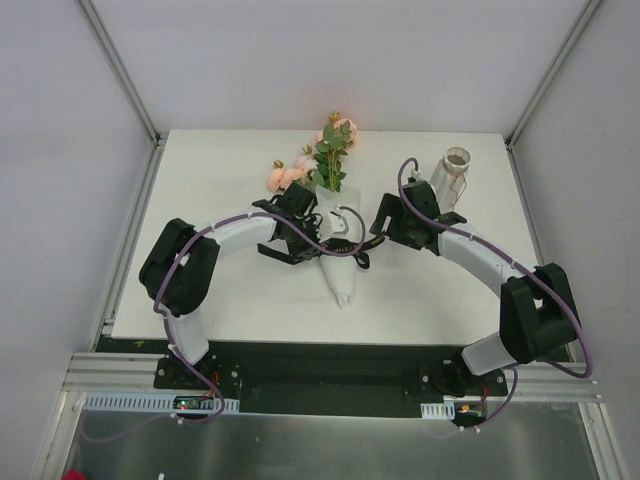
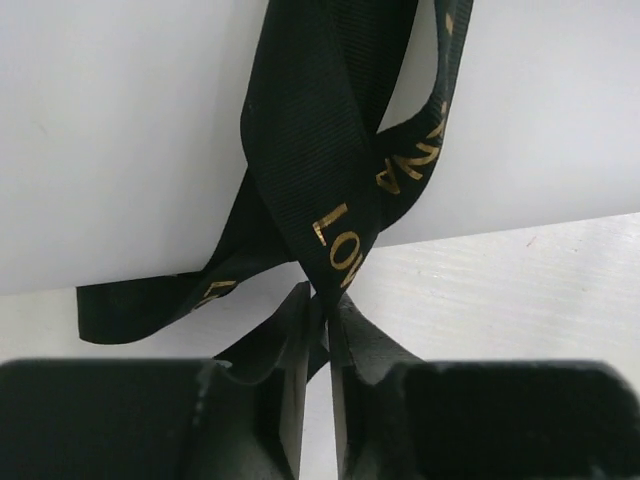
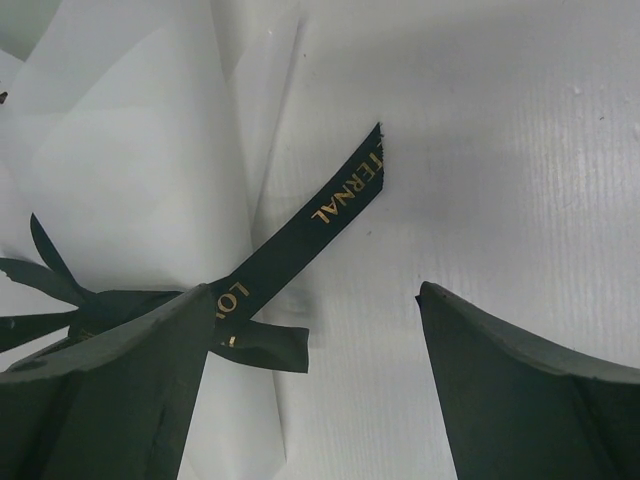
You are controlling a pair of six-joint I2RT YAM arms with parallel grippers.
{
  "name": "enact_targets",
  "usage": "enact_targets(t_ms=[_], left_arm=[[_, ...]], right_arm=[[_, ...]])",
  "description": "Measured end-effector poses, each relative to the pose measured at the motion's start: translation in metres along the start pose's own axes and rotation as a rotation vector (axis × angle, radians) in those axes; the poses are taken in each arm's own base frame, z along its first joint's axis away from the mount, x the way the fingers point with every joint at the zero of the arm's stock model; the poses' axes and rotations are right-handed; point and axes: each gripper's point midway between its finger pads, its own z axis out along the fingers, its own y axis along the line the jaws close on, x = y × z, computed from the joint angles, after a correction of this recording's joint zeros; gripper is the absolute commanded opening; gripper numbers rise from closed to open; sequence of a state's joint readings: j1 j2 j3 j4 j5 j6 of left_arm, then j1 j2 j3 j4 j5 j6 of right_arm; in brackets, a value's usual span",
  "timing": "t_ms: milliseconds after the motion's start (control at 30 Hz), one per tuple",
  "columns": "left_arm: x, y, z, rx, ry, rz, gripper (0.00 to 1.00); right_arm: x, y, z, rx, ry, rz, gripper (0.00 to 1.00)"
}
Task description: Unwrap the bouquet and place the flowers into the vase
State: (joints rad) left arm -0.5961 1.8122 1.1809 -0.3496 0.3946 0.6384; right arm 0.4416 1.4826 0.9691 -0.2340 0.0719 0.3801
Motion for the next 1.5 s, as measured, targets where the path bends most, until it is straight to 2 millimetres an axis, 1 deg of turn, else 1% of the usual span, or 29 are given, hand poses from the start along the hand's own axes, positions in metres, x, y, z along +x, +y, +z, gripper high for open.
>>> enact_targets(t_ms=[33, 67, 167, 300, 433, 600, 700, 800, 900, 933, 1000, 1033, 1100, 1133, 1200, 1233, 1300, 1333, 1400, 1500], left_arm=[[-0.001, 0.002, 0.000, -0.009, -0.003, 0.002, 0.01], [-0.002, 0.004, 0.000, -0.018, -0.006, 0.005, 0.00], [-0.003, 0.008, 0.000, -0.041, -0.006, 0.007, 0.00], [0.002, 0.011, -0.001, -0.069, 0.007, 0.007, 0.00], [0.009, 0.008, -0.012, -0.092, 0.014, 0.007, 0.00], [0.007, 0.007, -0.032, -0.147, -0.004, 0.022, 0.00], [0.005, 0.009, -0.037, -0.168, -0.008, 0.026, 0.00], [0.007, 0.010, -0.037, -0.174, 0.000, 0.024, 0.00], [0.007, 0.010, -0.037, -0.174, 0.000, 0.025, 0.00], [0.007, 0.010, -0.037, -0.174, 0.000, 0.025, 0.00], [0.007, 0.010, -0.037, -0.175, 0.001, 0.024, 0.00], [0.007, 0.010, -0.037, -0.175, 0.001, 0.024, 0.00], [0.008, 0.010, -0.037, -0.175, 0.004, 0.024, 0.00], [0.009, 0.009, -0.037, -0.174, 0.005, 0.023, 0.00], [0.011, 0.009, -0.036, -0.173, 0.010, 0.022, 0.00], [0.012, 0.008, -0.036, -0.173, 0.012, 0.021, 0.00], [0.014, 0.008, -0.035, -0.173, 0.017, 0.020, 0.00], [0.015, 0.008, -0.035, -0.176, 0.021, 0.020, 0.00], [0.018, 0.009, -0.035, -0.181, 0.030, 0.021, 0.00], [0.019, 0.012, -0.037, -0.191, 0.033, 0.017, 0.00]], right_arm=[[0.000, 0.000, 0.001, -0.001, 0.001, 0.002, 0.86], [0.001, 0.001, 0.003, -0.002, 0.003, 0.006, 0.86], [0.002, 0.002, 0.007, -0.005, 0.009, 0.018, 0.86], [0.006, 0.003, 0.015, -0.006, 0.023, 0.045, 0.85], [0.014, 0.005, 0.029, 0.009, 0.052, 0.071, 0.85], [0.030, 0.013, 0.047, 0.023, 0.094, 0.110, 0.82], [0.037, 0.018, 0.055, 0.024, 0.114, 0.164, 0.79], [0.040, 0.021, 0.061, 0.024, 0.120, 0.229, 0.76], [0.039, 0.026, 0.062, 0.017, 0.113, 0.295, 0.69], [0.039, 0.028, 0.062, 0.015, 0.110, 0.316, 0.64], [0.039, 0.031, 0.063, 0.009, 0.106, 0.355, 0.58], [0.039, 0.033, 0.064, 0.007, 0.105, 0.373, 0.51], [0.040, 0.036, 0.068, 0.003, 0.103, 0.403, 0.44], [0.041, 0.036, 0.070, 0.007, 0.105, 0.415, 0.36], [0.044, 0.037, 0.073, 0.014, 0.109, 0.436, 0.26], [0.045, 0.037, 0.074, 0.017, 0.111, 0.440, 0.18], [0.048, 0.037, 0.075, 0.024, 0.111, 0.450, 0.11], [0.047, 0.037, 0.075, 0.026, 0.108, 0.453, 0.04], [0.047, 0.037, 0.075, 0.030, 0.099, 0.452, 0.01], [0.045, 0.034, 0.072, 0.045, 0.085, 0.443, 0.01]])
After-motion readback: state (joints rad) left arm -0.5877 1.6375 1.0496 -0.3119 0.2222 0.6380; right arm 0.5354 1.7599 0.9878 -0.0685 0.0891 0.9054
